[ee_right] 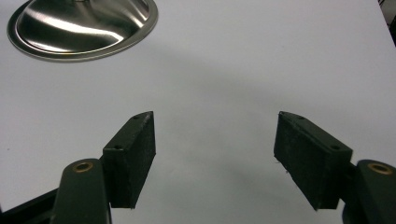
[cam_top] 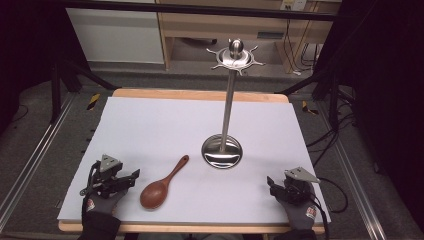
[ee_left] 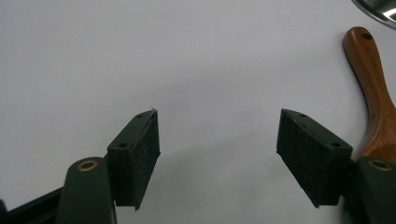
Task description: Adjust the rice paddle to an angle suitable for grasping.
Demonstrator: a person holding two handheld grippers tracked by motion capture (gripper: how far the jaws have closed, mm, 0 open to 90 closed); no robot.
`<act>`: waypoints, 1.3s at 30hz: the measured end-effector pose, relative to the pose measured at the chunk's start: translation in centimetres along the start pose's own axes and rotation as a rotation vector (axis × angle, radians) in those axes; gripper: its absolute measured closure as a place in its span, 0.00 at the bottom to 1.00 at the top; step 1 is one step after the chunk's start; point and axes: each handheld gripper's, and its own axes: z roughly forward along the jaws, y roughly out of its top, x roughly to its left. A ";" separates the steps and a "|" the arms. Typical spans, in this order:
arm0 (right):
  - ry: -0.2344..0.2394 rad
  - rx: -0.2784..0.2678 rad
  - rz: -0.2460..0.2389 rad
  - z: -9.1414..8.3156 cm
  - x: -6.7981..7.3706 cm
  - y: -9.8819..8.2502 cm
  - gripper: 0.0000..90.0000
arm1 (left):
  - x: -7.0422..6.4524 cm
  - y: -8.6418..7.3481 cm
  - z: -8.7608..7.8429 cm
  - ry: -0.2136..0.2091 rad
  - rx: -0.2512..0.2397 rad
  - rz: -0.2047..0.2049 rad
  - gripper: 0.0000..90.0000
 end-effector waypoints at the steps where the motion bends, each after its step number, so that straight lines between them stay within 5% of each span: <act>1: -0.003 -0.001 -0.004 0.0 0.1 0.0 0.32 | 0.0 0.1 -0.1 -0.002 -0.002 -0.004 0.33; 19: -0.042 -0.015 -0.018 -0.4 0.6 0.1 0.30 | -1.2 1.4 -1.5 -0.036 -0.014 0.032 0.33; 39: -0.050 -0.011 -0.031 -0.4 0.6 0.1 0.30 | -4.0 2.8 -1.5 -0.104 0.037 0.119 0.33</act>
